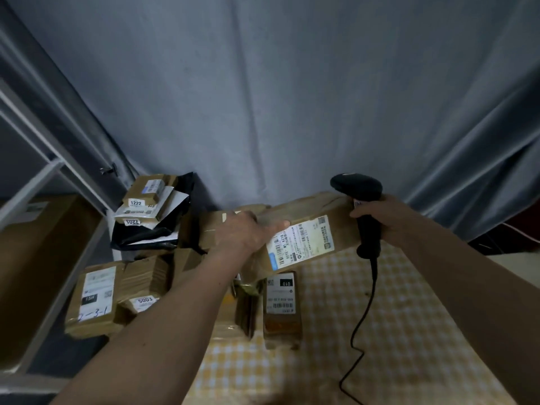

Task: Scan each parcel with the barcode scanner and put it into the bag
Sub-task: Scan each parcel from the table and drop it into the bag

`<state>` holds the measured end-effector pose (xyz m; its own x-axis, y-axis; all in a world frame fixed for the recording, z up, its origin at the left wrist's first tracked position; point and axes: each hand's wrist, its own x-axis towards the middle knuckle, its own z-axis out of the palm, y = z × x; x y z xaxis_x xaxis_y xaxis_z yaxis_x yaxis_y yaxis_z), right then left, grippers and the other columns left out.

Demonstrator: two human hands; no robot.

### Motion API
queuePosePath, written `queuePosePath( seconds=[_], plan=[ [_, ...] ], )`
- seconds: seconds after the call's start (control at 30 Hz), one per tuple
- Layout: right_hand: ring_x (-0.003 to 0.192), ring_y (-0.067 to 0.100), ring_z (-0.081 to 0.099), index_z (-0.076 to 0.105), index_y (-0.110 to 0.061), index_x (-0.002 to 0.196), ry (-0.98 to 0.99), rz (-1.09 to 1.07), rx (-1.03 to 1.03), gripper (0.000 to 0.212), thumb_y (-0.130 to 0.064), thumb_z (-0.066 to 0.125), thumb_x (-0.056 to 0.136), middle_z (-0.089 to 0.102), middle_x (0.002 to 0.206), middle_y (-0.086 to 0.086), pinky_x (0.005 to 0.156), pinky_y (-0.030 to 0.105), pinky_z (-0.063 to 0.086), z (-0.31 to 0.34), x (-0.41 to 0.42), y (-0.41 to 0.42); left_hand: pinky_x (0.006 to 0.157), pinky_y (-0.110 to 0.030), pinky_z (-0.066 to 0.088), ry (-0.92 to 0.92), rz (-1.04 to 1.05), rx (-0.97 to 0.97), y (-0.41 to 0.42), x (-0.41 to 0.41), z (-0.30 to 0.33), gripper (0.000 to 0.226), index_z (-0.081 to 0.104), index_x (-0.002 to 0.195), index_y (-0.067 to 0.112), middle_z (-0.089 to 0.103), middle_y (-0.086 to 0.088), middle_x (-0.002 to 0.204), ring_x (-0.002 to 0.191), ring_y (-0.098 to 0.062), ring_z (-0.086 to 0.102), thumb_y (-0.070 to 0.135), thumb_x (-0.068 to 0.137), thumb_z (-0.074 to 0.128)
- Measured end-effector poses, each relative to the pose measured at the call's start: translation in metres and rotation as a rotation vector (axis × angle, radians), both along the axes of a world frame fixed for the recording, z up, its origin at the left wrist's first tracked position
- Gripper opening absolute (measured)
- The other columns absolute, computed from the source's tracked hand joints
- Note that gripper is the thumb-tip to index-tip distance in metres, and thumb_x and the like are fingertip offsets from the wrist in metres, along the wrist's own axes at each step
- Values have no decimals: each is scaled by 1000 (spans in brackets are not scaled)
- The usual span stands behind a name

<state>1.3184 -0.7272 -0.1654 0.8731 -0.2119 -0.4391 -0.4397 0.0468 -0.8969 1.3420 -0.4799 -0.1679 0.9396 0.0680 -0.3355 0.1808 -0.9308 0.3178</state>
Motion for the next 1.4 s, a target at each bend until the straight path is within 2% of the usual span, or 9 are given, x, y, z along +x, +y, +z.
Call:
queuePosePath(
  seconds=[0.33, 0.47, 0.6, 0.77, 0.9, 1.07, 1.17, 1.3, 1.4],
  plan=[
    [72, 24, 54, 58, -4, 79, 146, 30, -88, 15, 11, 60, 80, 55, 76, 13, 63, 37, 49, -8, -28, 18, 89, -39, 46, -76, 170, -17, 20, -28, 10, 91, 41, 135, 18, 38, -14, 136, 119, -32, 49, 72, 67, 69],
    [68, 27, 55, 58, -2, 79, 230, 47, -156, 13, 11, 61, 79, 56, 76, 15, 63, 38, 51, -23, -31, 30, 105, -41, 38, -74, -37, -16, 26, -40, 2, 62, 50, 132, 29, 34, -10, 143, 124, -32, 46, 56, 80, 68],
    [65, 29, 56, 58, 1, 88, 280, 68, -162, 12, 9, 61, 79, 56, 78, 16, 56, 38, 50, -30, -35, 37, 113, -55, 27, 70, -280, 113, 30, -61, -8, 110, 26, 148, 38, 7, 0, 158, 141, -40, 11, 50, 57, 88],
    [76, 29, 58, 60, 1, 99, 267, 62, -112, 21, 8, 62, 78, 59, 91, 18, 59, 40, 54, -31, -36, 41, 111, -53, 33, -24, -334, 240, 44, -65, -17, 114, 20, 147, 35, 11, -3, 154, 137, -38, 15, 34, 57, 91],
    [73, 28, 57, 65, -2, 88, 170, 90, -166, 16, 8, 62, 76, 59, 80, 16, 62, 35, 50, -22, -37, 44, 111, -47, 32, -142, -343, 291, 55, -58, -5, 114, 20, 146, 34, 24, -9, 144, 132, -34, 25, 39, 56, 90],
    [64, 15, 48, 55, -12, 79, -86, 286, -482, 24, 11, 60, 76, 52, 69, 4, 55, 25, 36, 0, -45, 62, 104, -47, 40, -234, -280, 290, 59, -47, 17, 108, 22, 144, 38, 25, -9, 142, 131, -35, 26, 26, 58, 88],
    [79, 22, 53, 58, -16, 84, -237, 401, -663, 23, 5, 62, 76, 56, 79, 7, 69, 27, 39, 5, -48, 73, 98, -46, 45, -282, -230, 293, 61, -45, 24, 101, 25, 142, 38, 25, -9, 142, 129, -37, 27, 19, 63, 86],
    [93, 34, 54, 38, -28, 60, -343, 478, -837, 34, -11, 66, 69, 49, 72, 4, 78, 31, 36, 14, -54, 81, 90, -42, 48, -319, -169, 349, 63, -44, 28, 95, 25, 139, 37, 26, -10, 140, 126, -37, 29, 19, 67, 84],
    [99, 26, 46, 55, -21, 76, -464, 521, -833, 18, -13, 71, 77, 52, 82, 1, 87, 33, 36, 23, -61, 92, 88, -41, 48, -350, -134, 393, 61, -42, 27, 91, 25, 138, 38, 26, -11, 137, 123, -36, 32, 22, 69, 83]
  ],
)
